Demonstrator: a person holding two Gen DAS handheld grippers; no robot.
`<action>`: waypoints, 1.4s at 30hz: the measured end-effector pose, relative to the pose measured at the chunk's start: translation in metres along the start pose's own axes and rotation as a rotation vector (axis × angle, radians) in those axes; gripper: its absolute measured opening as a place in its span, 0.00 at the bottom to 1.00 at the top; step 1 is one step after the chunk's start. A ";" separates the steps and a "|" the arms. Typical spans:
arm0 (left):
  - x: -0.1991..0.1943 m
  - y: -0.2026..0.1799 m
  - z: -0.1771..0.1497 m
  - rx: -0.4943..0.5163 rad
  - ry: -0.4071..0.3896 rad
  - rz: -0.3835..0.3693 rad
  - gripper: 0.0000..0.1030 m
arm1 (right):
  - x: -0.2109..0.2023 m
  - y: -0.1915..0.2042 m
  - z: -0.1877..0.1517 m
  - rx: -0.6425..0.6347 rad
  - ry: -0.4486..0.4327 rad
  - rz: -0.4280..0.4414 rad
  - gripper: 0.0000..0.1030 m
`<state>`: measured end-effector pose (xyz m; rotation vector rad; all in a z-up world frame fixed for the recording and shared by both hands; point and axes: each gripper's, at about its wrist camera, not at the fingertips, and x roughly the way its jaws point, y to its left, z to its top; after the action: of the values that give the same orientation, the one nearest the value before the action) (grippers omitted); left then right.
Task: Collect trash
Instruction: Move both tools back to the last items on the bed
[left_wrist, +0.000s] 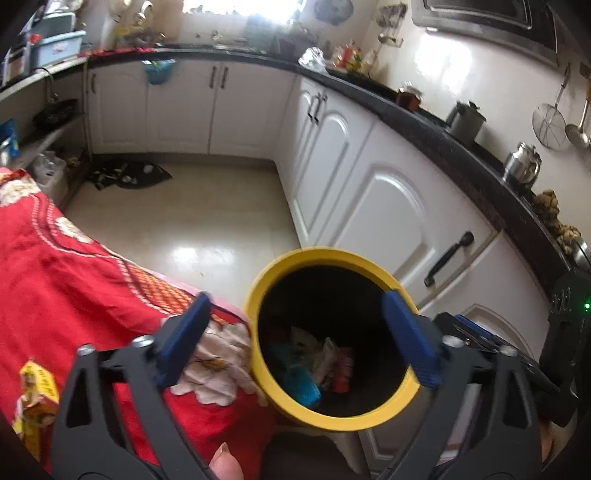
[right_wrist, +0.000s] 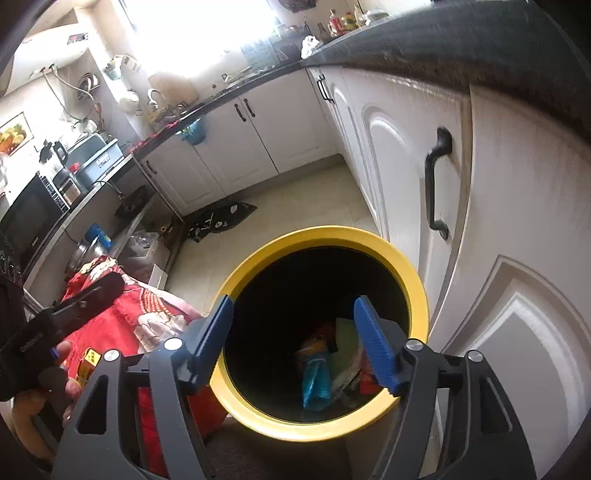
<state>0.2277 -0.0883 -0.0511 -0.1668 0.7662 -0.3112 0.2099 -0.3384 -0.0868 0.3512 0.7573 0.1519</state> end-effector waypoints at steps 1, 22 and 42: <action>-0.007 0.003 0.001 0.001 -0.019 0.015 0.90 | -0.001 0.003 0.000 -0.005 -0.005 0.002 0.68; -0.103 0.068 -0.011 -0.027 -0.197 0.230 0.90 | -0.027 0.097 -0.013 -0.159 -0.022 0.166 0.76; -0.146 0.141 -0.041 -0.131 -0.208 0.331 0.90 | -0.007 0.190 -0.049 -0.318 0.103 0.299 0.77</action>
<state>0.1300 0.0924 -0.0211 -0.1890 0.5955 0.0701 0.1686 -0.1510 -0.0458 0.1526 0.7654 0.5694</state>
